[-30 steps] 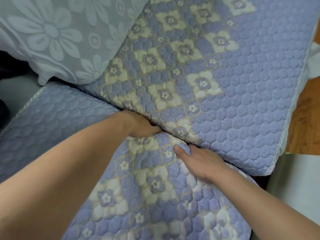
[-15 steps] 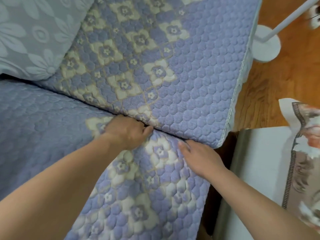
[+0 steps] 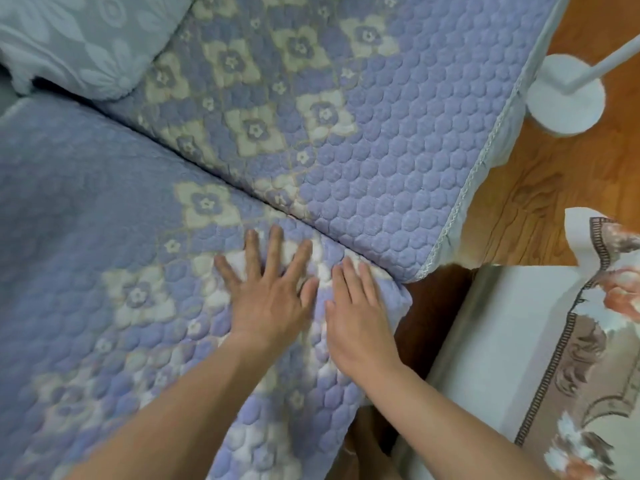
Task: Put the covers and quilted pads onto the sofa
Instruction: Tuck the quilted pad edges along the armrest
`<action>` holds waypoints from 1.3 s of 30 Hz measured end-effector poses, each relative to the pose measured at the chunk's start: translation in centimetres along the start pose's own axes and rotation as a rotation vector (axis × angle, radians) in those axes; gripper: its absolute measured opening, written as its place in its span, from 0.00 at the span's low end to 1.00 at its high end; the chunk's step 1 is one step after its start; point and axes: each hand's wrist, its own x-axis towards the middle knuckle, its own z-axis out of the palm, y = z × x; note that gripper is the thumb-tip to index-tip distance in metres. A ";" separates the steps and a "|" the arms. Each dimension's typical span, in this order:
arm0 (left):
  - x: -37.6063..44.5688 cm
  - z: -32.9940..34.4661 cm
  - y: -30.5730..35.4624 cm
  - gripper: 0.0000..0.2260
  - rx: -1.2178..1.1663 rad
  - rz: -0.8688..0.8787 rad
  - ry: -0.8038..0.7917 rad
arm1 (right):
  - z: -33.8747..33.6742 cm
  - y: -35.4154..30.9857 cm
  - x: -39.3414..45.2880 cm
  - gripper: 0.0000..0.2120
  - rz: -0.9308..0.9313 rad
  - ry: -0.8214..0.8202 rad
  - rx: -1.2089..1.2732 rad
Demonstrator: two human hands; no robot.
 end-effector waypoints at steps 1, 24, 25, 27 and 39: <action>1.6 0.3 0.9 0.25 0.023 -0.025 0.008 | 0.3 0.8 1.2 0.29 -0.007 -0.015 0.000; -6.4 1.6 2.2 0.32 -0.105 0.000 -0.161 | 0.3 7.0 1.0 0.39 0.832 -0.195 1.414; -6.9 1.4 2.2 0.31 -0.123 0.002 -0.153 | -0.4 6.8 0.7 0.34 0.831 -0.184 1.385; -8.0 1.0 2.3 0.30 -0.150 -0.005 -0.141 | -1.5 7.0 0.5 0.23 0.836 -0.157 1.393; 2.4 -1.2 10.7 0.28 0.045 0.584 -0.009 | 1.5 7.9 -0.8 0.17 0.993 -0.002 1.915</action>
